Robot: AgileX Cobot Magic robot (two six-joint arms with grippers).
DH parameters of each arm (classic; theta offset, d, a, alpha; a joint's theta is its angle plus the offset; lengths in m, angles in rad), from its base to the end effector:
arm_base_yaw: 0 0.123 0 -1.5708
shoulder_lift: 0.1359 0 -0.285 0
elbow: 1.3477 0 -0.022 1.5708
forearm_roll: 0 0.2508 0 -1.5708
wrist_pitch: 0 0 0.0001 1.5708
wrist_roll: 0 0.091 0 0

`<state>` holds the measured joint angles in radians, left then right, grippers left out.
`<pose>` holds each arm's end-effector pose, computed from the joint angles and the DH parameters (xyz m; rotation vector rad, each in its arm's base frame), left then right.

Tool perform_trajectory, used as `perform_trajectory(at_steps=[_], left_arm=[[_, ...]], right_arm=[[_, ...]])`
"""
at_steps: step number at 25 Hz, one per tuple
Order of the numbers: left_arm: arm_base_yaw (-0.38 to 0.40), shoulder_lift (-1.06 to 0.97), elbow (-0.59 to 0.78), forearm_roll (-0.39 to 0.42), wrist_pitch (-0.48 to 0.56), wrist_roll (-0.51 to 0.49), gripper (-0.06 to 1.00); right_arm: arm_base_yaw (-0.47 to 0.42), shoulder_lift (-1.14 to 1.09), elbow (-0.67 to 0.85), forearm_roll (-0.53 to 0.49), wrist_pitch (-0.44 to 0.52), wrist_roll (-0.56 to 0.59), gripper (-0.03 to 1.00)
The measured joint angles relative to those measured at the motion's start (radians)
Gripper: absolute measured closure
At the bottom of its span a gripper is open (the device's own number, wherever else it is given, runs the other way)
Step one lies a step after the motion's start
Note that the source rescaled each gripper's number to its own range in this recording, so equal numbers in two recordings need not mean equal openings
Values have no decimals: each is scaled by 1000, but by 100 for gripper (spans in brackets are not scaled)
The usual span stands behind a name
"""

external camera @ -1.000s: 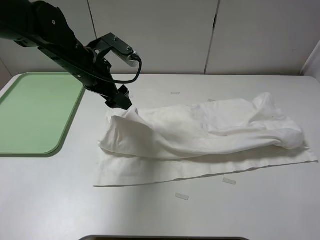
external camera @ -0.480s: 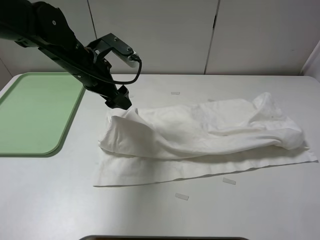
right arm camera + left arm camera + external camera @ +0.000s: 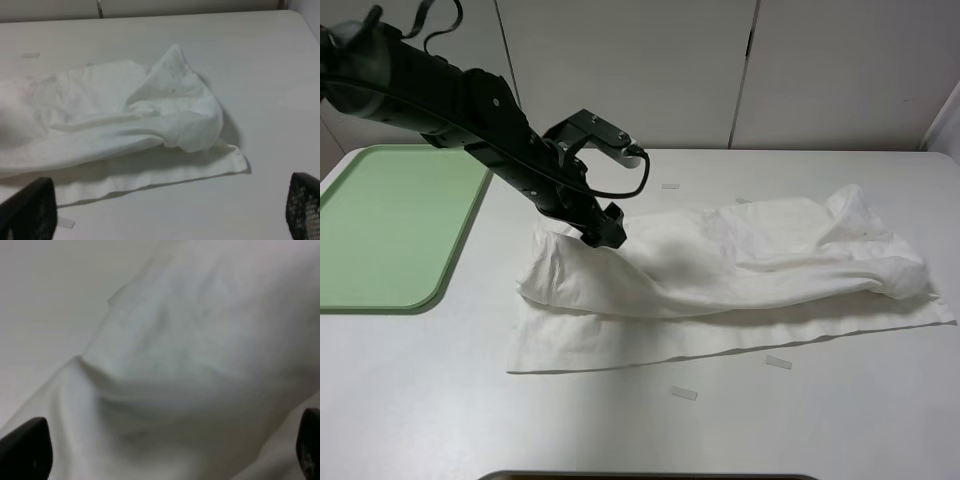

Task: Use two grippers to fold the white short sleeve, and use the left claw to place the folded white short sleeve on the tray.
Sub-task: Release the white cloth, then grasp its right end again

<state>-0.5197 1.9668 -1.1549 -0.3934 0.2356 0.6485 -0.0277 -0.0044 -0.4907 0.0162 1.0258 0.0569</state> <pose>0.3432 -0.2058 0.1454 0.9979 2.3159 -0.2161 -0.0030 0.0013 0.2775 0.0848 2.0126 0.0379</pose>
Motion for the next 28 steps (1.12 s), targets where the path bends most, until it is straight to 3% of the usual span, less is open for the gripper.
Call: perform_trajectory(at_steps=[10, 12, 21, 28], left_arm=[[-64, 23, 0, -132, 28, 0, -3], [-70, 22, 0, -180, 97, 0, -3], [-70, 17, -1, -212, 275, 0, -3], [-70, 5, -1, -216, 483, -5, -3]], right_arm=[[0, 0, 0, 0, 0, 0, -3], [0, 0, 0, 0, 0, 0, -3], [0, 0, 0, 0, 0, 0, -3], [0, 0, 0, 0, 0, 0, -3]])
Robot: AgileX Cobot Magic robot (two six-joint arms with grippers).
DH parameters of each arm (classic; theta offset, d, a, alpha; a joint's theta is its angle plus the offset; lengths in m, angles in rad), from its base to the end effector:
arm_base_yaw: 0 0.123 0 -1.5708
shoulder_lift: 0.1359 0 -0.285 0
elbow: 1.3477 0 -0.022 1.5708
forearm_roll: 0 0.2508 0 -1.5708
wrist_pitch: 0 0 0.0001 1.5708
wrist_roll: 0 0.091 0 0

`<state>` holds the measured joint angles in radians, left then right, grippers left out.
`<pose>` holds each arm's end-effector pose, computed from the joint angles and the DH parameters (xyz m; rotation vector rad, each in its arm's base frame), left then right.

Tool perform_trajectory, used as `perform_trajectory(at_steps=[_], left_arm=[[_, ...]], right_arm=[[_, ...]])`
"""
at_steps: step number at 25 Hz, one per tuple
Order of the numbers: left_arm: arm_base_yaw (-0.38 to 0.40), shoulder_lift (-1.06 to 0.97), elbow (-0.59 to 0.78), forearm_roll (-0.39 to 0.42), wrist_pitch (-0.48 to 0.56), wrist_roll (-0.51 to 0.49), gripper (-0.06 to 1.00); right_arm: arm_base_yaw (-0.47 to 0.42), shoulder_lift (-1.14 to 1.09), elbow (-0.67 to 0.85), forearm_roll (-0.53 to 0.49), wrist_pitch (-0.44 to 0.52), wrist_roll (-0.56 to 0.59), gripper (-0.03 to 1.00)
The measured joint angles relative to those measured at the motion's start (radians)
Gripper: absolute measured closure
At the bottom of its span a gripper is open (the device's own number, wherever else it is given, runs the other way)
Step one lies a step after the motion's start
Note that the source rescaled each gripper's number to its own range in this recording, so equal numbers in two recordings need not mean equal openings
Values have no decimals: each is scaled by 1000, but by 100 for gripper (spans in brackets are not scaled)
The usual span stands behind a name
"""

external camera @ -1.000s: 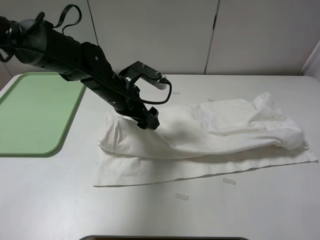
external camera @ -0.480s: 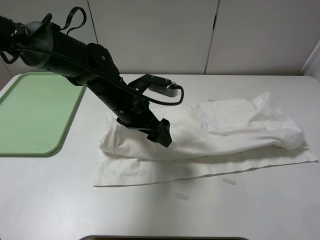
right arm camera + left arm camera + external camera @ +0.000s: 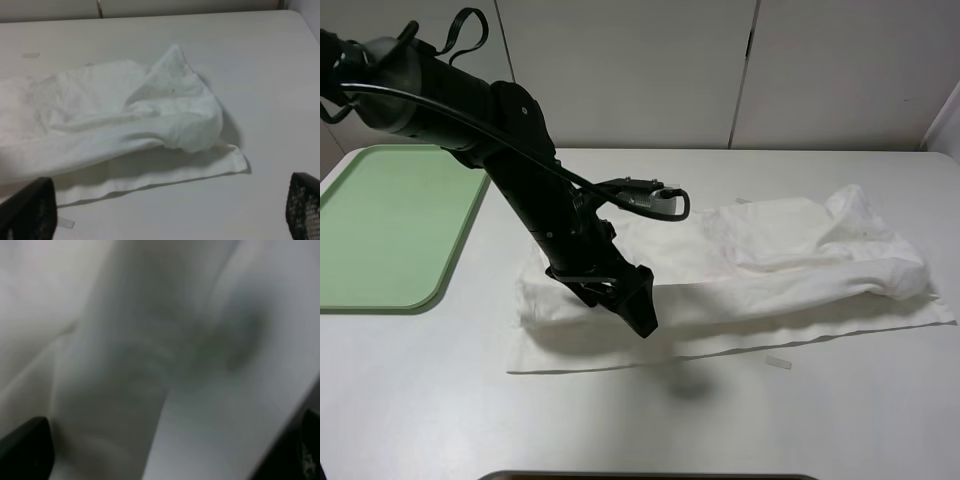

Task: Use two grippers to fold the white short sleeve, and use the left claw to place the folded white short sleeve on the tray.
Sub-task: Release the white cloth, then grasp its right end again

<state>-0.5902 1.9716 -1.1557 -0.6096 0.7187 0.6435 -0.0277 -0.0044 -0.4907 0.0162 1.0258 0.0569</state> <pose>0.2848 -0.2321 0.1351 1.1375 2.7170 -0.6325 -0.0030 0.0013 0.2775 0.0848 2.0126 0.0379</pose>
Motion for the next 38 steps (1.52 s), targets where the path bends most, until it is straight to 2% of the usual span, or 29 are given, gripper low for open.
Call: perform_trajectory(at_steps=[2, 5, 11, 15, 20, 25, 27, 34, 38], left_arm=[[-4, 0, 0, -1, 90, -15, -3], [-17, 0, 0, 6, 173, -23, -3], [-23, -2, 0, 18, 217, -26, -3], [-25, -43, -24, 33, 189, -26, -3], [-25, -124, -102, 46, 69, -26, -3], [-25, -200, -146, 65, 47, -44, -3], [-25, -249, -150, 88, 39, -70, -3], [-25, -485, -139, 254, 56, -202, -3], [-25, -702, -24, 333, 69, -309, -3]], right_arm=[[0, 0, 0, 0, 0, 0, -3], [0, 0, 0, 0, 0, 0, -3], [0, 0, 0, 0, 0, 0, -3], [0, 0, 0, 0, 0, 0, -3], [0, 0, 0, 0, 0, 0, -3], [0, 0, 0, 0, 0, 0, -3], [0, 0, 0, 0, 0, 0, -3], [0, 0, 0, 0, 0, 0, -3], [0, 0, 0, 0, 0, 0, -3]])
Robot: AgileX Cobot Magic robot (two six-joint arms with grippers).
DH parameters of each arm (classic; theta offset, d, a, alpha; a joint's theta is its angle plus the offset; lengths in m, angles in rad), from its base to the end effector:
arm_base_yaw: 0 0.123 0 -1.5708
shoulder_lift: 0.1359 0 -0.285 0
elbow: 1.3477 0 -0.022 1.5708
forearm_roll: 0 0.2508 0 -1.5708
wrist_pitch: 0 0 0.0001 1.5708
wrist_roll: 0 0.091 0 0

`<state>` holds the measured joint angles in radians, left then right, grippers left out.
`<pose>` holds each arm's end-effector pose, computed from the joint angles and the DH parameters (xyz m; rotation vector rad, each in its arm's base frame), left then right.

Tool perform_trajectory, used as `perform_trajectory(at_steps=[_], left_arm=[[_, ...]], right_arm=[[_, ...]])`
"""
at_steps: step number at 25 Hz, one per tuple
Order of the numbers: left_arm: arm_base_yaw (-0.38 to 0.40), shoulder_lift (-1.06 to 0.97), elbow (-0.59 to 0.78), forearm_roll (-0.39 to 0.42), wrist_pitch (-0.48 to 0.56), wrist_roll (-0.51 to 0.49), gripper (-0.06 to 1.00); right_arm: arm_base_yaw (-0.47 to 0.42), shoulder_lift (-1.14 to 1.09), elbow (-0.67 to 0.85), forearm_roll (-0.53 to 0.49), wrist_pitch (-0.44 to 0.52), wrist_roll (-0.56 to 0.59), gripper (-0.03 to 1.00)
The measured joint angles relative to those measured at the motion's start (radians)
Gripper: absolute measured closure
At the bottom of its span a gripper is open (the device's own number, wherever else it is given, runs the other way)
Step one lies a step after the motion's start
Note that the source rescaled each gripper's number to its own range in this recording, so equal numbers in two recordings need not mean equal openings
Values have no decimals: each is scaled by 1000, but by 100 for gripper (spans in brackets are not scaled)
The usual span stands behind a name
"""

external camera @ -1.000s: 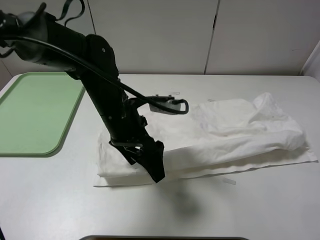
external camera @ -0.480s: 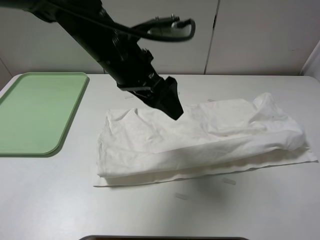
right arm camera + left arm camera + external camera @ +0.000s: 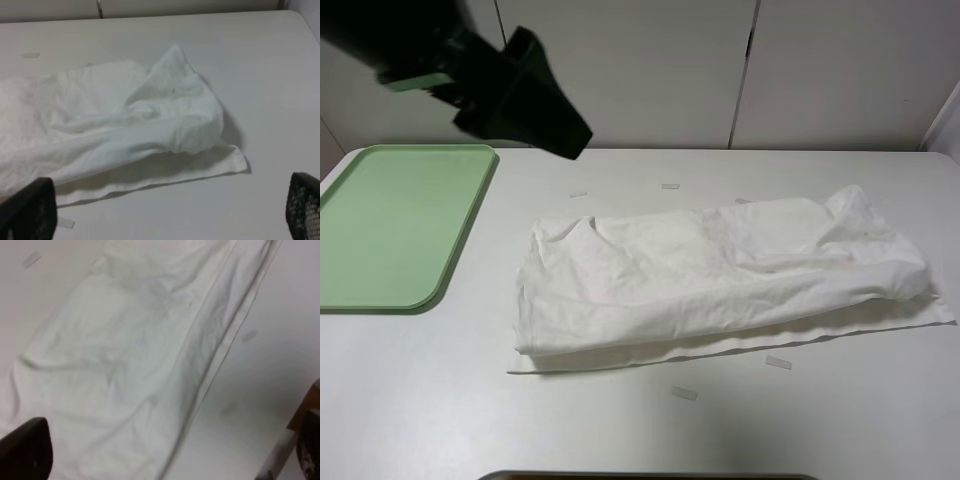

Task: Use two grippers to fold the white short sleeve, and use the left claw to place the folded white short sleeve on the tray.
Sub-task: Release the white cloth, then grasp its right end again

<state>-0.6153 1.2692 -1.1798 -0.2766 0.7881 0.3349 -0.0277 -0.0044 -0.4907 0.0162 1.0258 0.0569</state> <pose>0.2085 -0.1690 0.3633 0.9614 2.1668 -0.4619 -0.0030 0.0013 0.2775 0.0848 2.0126 0.0379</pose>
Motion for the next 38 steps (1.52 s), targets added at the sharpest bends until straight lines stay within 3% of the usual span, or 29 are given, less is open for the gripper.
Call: perform_trajectory(at_steps=[6, 16, 20, 26, 30, 34, 38], left_arm=[[0, -286, 200, 89, 37, -63, -3], [10, -659, 408, 134, 208, -128, -3], [108, -789, 489, 144, 220, -131, -3], [353, -1016, 621, 146, 225, -131, -3], [470, -1113, 645, 149, 266, -131, -3], [545, -1195, 645, 152, 311, -130, -3], [562, -1267, 645, 153, 313, -128, -3]], right_arm=[[0, 0, 0, 0, 0, 0, -3], [0, 0, 0, 0, 0, 0, -3], [0, 0, 0, 0, 0, 0, -3], [0, 0, 0, 0, 0, 0, -3], [0, 0, 0, 0, 0, 0, -3], [0, 0, 0, 0, 0, 0, -3], [0, 0, 0, 0, 0, 0, -3]])
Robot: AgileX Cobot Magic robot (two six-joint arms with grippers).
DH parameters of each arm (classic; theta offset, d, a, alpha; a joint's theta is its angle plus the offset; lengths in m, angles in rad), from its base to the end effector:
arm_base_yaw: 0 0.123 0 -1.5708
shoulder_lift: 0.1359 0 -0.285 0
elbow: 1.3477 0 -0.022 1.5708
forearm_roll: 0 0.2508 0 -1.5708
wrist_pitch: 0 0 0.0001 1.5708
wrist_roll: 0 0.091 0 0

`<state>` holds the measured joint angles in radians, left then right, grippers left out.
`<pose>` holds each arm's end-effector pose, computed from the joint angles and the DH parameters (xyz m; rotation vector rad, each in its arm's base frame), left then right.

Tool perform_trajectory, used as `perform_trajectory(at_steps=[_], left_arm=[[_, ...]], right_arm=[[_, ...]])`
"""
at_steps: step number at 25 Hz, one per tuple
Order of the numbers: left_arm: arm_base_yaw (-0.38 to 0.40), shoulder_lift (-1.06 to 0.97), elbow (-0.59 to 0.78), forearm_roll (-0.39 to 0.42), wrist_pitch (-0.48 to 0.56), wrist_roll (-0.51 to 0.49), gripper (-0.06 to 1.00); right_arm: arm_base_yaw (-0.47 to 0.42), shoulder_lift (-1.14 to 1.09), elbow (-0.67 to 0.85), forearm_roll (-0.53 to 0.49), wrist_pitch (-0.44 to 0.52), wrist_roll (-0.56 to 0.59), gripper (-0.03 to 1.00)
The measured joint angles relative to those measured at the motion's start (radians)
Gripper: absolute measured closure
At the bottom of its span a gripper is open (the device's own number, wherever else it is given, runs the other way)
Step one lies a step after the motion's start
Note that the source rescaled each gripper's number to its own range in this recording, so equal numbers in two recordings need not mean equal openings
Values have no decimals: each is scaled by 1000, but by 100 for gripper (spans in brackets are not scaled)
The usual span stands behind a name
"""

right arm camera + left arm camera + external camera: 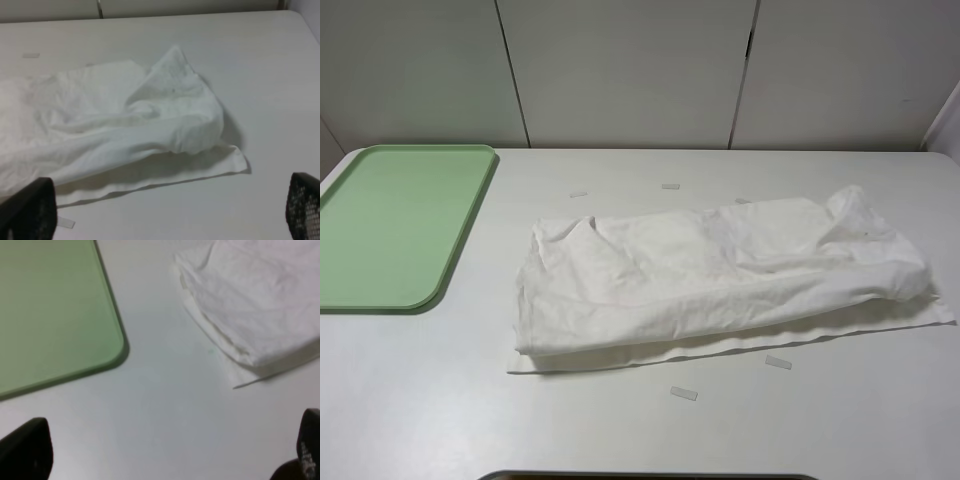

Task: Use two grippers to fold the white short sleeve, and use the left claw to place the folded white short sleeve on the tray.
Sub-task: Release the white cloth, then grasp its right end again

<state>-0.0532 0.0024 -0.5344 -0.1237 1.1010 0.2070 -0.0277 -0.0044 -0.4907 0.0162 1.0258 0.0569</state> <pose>-0.0111 -0.0094 0.2840 0.2765 2.0280 -0.0521 -0.0030 0.0013 0.2775 0.0848 2.0126 0.0379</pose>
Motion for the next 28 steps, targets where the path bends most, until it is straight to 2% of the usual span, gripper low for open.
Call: perform_trajectory(at_steps=[28], left_arm=[[2, -11, 0, 2, 5, 0, -3]], right_arm=[[0, 0, 0, 0, 0, 0, -3]])
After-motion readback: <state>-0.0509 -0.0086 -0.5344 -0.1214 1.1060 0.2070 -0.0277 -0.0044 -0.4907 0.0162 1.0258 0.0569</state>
